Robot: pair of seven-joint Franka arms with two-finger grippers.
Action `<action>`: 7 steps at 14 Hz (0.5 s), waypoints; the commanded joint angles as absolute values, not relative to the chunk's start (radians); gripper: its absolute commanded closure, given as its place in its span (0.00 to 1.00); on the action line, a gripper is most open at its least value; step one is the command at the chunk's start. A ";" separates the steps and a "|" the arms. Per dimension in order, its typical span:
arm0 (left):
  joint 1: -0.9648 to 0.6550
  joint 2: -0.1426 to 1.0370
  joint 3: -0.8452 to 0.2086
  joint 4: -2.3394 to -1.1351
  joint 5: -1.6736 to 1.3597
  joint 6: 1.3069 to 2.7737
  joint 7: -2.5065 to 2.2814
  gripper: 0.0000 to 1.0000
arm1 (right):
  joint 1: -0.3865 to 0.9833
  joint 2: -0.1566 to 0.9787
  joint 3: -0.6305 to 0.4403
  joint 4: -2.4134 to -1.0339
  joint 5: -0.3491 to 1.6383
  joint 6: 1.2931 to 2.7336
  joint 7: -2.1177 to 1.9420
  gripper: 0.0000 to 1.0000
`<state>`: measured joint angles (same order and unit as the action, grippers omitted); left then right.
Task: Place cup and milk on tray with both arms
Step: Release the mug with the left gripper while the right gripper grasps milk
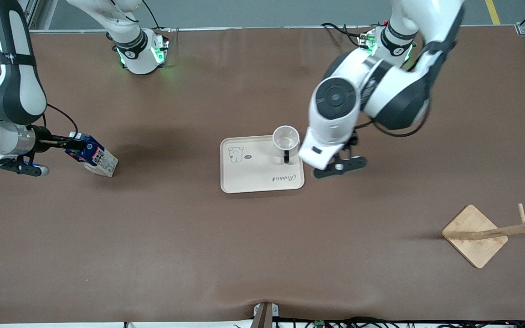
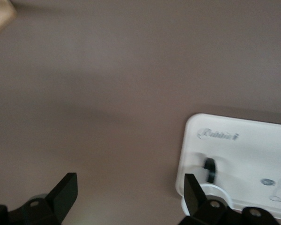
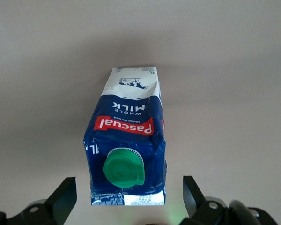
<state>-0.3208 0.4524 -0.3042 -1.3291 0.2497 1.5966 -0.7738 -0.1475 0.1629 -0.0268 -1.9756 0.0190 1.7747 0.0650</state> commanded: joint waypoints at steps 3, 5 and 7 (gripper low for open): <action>-0.132 0.345 -0.308 -1.355 0.318 1.568 -0.505 0.00 | -0.158 0.133 -0.012 -2.034 0.029 1.840 0.095 0.00; -0.078 0.298 -0.310 -1.355 0.308 1.565 -0.459 0.00 | -0.156 0.133 -0.012 -2.077 0.029 1.891 0.095 0.00; -0.040 0.237 -0.305 -1.359 0.307 1.524 -0.408 0.00 | -0.156 0.140 -0.011 -2.089 0.029 1.911 0.095 0.06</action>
